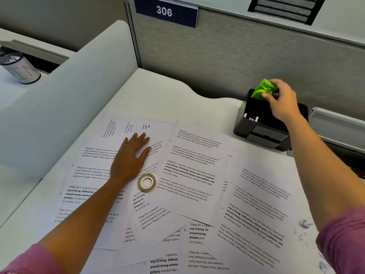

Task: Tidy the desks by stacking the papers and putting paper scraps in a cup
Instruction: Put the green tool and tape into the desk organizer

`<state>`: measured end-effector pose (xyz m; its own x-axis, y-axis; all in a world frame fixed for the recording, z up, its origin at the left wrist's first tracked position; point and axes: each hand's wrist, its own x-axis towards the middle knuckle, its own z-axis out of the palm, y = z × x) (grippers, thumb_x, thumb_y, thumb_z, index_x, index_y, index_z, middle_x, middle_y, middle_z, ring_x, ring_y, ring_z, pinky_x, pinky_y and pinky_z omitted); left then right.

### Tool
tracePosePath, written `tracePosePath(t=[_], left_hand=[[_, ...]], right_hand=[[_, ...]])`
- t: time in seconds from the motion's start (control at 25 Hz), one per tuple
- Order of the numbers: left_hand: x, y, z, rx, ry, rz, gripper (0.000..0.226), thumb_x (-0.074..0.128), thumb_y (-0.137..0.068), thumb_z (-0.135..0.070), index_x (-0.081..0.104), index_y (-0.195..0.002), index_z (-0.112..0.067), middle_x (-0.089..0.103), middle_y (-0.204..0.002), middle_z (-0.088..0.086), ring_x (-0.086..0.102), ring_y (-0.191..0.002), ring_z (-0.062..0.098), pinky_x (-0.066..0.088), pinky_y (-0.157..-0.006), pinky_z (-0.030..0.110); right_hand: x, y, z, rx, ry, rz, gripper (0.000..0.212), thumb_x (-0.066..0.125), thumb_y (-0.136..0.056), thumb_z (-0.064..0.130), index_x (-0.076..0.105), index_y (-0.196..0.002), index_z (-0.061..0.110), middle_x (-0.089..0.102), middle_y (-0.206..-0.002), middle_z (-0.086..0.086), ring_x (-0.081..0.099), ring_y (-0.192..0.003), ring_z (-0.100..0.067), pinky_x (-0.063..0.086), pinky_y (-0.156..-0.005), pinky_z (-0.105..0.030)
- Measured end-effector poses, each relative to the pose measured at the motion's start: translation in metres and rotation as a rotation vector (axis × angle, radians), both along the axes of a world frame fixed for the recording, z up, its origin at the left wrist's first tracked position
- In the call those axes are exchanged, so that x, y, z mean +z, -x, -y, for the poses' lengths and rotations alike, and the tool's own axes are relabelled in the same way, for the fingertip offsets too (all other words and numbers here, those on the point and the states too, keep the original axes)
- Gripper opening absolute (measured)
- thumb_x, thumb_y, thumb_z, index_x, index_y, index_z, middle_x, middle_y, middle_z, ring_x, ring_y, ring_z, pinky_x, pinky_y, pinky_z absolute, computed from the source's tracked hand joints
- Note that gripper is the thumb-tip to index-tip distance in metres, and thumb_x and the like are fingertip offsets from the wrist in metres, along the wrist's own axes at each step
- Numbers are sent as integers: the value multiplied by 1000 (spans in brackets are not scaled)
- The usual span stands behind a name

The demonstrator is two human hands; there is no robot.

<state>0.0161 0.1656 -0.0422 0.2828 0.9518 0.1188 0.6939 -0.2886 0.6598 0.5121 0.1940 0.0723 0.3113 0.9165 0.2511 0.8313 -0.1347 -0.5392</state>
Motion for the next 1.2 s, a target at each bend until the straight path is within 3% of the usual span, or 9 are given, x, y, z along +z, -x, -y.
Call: tracePosePath(t=[0.12,0.2,0.32,0.48,0.64,0.76,0.92,1.04,1.2], left_hand=[[-1,0,0,5,-2,9,42,54,-98,-37,54,-138,-26,44,-149,-11,28,-144,5,17,-122,38],[-1,1,0,2,-8,5,42,54,-98,-38,54,-138,-26,44,-149,-11,28,-144,5,17,-122,38],[-3,1,-1,-1,-12,2,42,53,-98,-38,53,-139,-26,44,-149,-11,28,-145,6,17,-122,38],[-3,1,-1,-1,-8,-6,42,52,-98,-40,54,-138,-26,45,-149,-10,28,-144,6,17,-122,37],[-1,1,-1,-2,-4,-29,41,49,-100,-38,53,-139,-26,45,-149,-10,28,-145,7,15,-122,35],[-1,1,-2,-8,-14,-35,38,43,-103,-31,53,-139,-25,46,-149,-7,30,-144,10,15,-122,34],[-1,2,-2,-7,-22,-44,37,42,-103,-27,55,-138,-23,47,-148,-5,32,-144,14,16,-122,36],[-1,1,-1,-4,-34,-45,36,42,-104,-26,56,-136,-21,48,-148,-4,33,-143,16,17,-122,37],[-2,2,-1,-9,-34,-57,36,40,-104,-28,55,-136,-21,48,-148,-4,33,-143,17,18,-121,39]], right_hand=[[-13,-2,3,-54,73,43,37,63,-94,17,59,-131,9,56,-128,-19,52,-120,-37,40,-103,-43],[-18,3,6,-82,113,14,38,59,-97,25,58,-134,12,56,-133,-16,51,-124,-36,38,-106,-46],[-21,13,10,-139,140,119,45,53,-100,34,52,-140,13,51,-139,-14,43,-130,-36,34,-106,-51],[-16,54,25,-179,-12,67,41,57,-96,28,54,-134,14,49,-137,-13,41,-130,-34,32,-105,-47],[-30,140,51,-7,-181,-59,30,58,-90,16,62,-119,7,62,-120,-12,52,-116,-31,33,-101,-30],[-48,215,87,113,-183,-195,21,59,-93,13,64,-114,12,63,-116,-4,54,-111,-21,38,-100,-30],[-69,297,132,295,50,-363,31,64,-93,36,62,-119,19,61,-119,4,52,-113,-9,42,-100,-31],[-86,334,151,381,121,-274,62,69,-76,66,60,-121,25,61,-116,11,51,-108,-5,42,-94,-28],[-98,347,154,385,101,-137,67,71,-68,69,61,-118,25,57,-114,10,49,-110,-12,36,-94,-33]])
